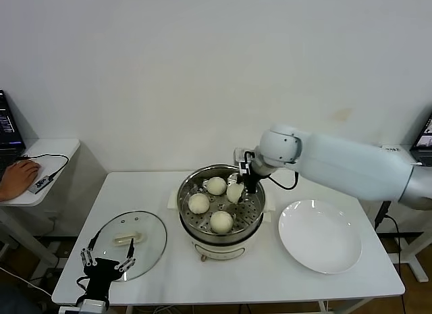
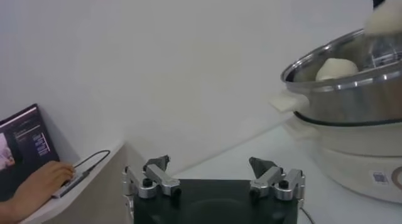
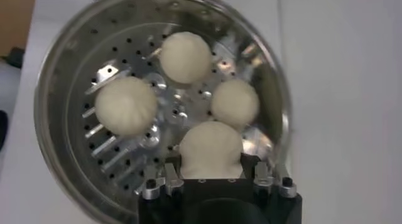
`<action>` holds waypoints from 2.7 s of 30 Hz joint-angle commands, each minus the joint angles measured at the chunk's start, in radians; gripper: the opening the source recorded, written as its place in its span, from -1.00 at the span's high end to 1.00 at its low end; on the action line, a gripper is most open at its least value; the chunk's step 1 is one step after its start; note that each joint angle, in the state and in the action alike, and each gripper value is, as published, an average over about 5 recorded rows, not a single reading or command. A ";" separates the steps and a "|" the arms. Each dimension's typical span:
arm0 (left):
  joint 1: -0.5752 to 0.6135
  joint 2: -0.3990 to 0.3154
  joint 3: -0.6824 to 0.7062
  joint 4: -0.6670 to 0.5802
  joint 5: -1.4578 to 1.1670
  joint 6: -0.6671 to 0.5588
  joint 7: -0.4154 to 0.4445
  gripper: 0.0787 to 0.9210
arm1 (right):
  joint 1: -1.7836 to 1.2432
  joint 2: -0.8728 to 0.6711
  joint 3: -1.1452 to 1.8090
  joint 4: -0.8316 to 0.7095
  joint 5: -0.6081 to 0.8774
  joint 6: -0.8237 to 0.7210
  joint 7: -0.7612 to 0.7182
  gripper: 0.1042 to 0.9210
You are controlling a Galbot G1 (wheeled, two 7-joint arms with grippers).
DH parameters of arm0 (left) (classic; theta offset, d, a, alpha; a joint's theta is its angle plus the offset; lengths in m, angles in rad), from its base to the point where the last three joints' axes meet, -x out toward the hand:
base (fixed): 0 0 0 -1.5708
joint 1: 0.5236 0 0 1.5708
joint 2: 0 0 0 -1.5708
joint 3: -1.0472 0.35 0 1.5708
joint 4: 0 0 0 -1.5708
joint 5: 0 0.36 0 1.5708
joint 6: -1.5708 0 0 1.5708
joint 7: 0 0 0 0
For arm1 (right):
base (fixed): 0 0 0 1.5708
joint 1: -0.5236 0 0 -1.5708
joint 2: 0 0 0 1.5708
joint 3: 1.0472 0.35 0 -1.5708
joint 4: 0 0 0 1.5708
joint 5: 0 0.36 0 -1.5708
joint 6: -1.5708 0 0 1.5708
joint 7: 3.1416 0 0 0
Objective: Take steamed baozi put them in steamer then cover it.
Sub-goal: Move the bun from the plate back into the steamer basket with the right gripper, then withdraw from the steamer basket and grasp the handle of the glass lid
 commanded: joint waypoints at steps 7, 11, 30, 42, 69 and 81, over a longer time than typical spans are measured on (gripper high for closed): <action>-0.004 -0.002 0.004 0.000 0.001 -0.001 0.000 -0.77 | -0.038 0.055 -0.026 -0.045 -0.089 0.003 -0.004 -0.23; -0.005 -0.003 0.003 0.001 0.001 -0.001 -0.001 -0.77 | -0.044 0.052 -0.022 -0.047 -0.095 0.008 -0.003 -0.22; -0.014 -0.002 0.004 0.009 -0.004 0.000 0.000 -0.77 | -0.053 -0.091 0.136 0.097 0.021 0.048 0.167 -0.75; -0.044 -0.001 0.017 0.051 -0.007 -0.003 -0.002 -0.77 | -0.713 -0.346 0.746 0.326 0.168 0.288 0.809 -0.76; -0.061 0.057 -0.013 0.198 0.450 -0.105 -0.001 -0.77 | -1.981 0.350 2.017 0.511 -0.251 0.773 0.672 -0.76; -0.101 0.133 -0.035 0.312 1.082 -0.207 -0.028 -0.77 | -2.077 0.456 2.088 0.563 -0.294 0.788 0.698 -0.76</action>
